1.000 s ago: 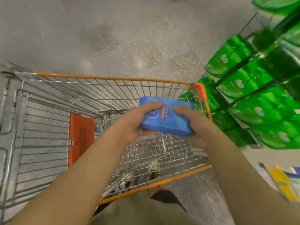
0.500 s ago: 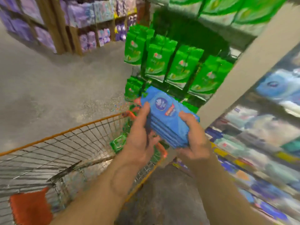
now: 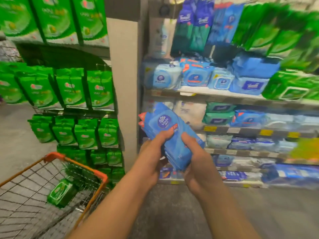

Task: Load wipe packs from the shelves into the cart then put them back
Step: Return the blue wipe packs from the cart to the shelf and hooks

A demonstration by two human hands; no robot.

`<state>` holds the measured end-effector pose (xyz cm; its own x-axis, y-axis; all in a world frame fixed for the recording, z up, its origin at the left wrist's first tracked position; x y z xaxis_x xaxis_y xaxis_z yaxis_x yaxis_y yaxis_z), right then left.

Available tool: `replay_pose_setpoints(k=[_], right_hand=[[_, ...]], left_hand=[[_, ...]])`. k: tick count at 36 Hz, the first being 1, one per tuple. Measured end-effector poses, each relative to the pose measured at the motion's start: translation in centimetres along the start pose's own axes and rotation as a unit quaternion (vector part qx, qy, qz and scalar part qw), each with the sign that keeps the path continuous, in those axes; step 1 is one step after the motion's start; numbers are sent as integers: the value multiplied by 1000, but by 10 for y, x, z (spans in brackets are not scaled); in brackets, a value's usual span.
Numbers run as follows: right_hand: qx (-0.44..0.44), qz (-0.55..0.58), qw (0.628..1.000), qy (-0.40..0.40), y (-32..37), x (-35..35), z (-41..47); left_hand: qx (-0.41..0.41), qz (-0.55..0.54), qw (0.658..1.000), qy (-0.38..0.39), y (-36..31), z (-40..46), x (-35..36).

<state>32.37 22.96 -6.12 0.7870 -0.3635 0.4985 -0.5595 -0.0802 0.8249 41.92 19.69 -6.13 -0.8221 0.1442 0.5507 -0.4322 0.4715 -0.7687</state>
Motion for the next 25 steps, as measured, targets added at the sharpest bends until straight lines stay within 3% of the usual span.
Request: replay_pose_setpoints(k=[5, 10, 15, 19, 25], right_hand=[[8, -109, 992, -59, 53, -97, -10], [10, -143, 989, -26, 107, -155, -24], [-14, -156, 988, 19, 149, -175, -30], [-33, -189, 981, 2, 172, -186, -32], [-66, -154, 986, -9, 189, -201, -18]], left_hand=[[-33, -11, 999, 32, 37, 6, 83], [-49, 34, 996, 66, 67, 10, 148], [-54, 86, 989, 104, 88, 14, 200], [-39, 119, 984, 129, 94, 21, 229], [-26, 120, 985, 123, 96, 39, 255]])
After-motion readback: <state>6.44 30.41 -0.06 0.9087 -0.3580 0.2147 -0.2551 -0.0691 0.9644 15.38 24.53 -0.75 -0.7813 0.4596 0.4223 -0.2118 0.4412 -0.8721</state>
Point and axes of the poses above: each hand's wrist, its own z-axis towards the middle knuckle, its own x-axis out of the palm, y = z × x, the point moved 10 cm from there along z, towards the middle knuckle, and after that the axes turned 3 degrees about -z, right-handed, at the moved point
